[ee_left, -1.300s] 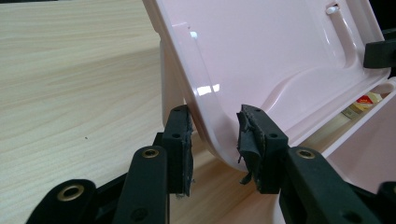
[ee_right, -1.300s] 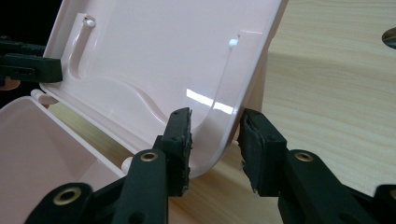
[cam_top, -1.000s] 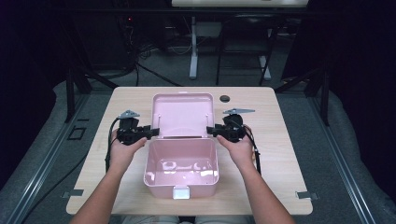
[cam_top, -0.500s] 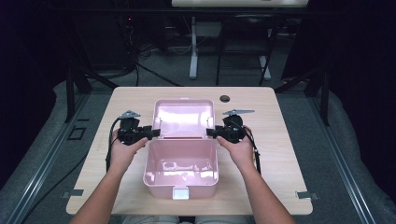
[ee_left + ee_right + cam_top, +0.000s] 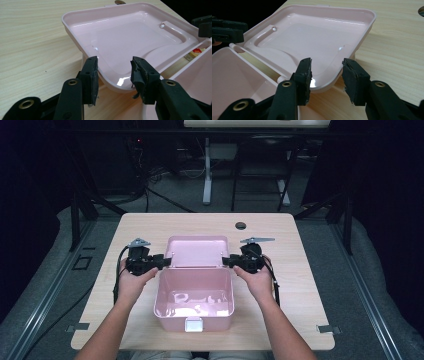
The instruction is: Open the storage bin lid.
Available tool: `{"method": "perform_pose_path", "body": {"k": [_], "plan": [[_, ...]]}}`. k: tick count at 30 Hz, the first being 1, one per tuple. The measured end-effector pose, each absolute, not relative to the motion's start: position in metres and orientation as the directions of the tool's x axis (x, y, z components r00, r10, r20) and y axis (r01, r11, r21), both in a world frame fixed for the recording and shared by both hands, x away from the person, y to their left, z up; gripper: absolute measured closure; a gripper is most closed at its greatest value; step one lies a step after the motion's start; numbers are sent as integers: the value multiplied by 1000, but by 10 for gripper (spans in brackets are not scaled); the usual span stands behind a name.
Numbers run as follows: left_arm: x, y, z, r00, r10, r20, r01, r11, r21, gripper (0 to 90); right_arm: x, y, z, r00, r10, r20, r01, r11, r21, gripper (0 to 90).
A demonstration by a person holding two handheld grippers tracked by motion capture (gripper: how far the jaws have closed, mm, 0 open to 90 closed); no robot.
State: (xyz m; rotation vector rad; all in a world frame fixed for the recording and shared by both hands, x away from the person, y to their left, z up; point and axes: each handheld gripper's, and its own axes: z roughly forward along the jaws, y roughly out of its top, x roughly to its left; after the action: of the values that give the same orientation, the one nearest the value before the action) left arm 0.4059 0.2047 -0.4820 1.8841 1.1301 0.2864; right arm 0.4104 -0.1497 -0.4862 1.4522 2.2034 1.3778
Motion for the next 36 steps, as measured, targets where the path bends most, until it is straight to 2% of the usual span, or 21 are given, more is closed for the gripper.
{"method": "perform_pose_path", "body": {"k": [15, 27, 36], "plan": [[394, 210, -473, 577, 784, -230, 557, -172, 813, 554, 405, -155, -479, -522, 790, 322, 616, 87, 783, 572], [377, 225, -466, 581, 783, -222, 540, -166, 825, 465, 398, -163, -468, -549, 805, 223, 559, 155, 815, 465], [369, 232, -459, 609, 771, -183, 521, -216, 826, 438, 391, -173, -466, -544, 821, 172, 560, 203, 803, 441]]}}
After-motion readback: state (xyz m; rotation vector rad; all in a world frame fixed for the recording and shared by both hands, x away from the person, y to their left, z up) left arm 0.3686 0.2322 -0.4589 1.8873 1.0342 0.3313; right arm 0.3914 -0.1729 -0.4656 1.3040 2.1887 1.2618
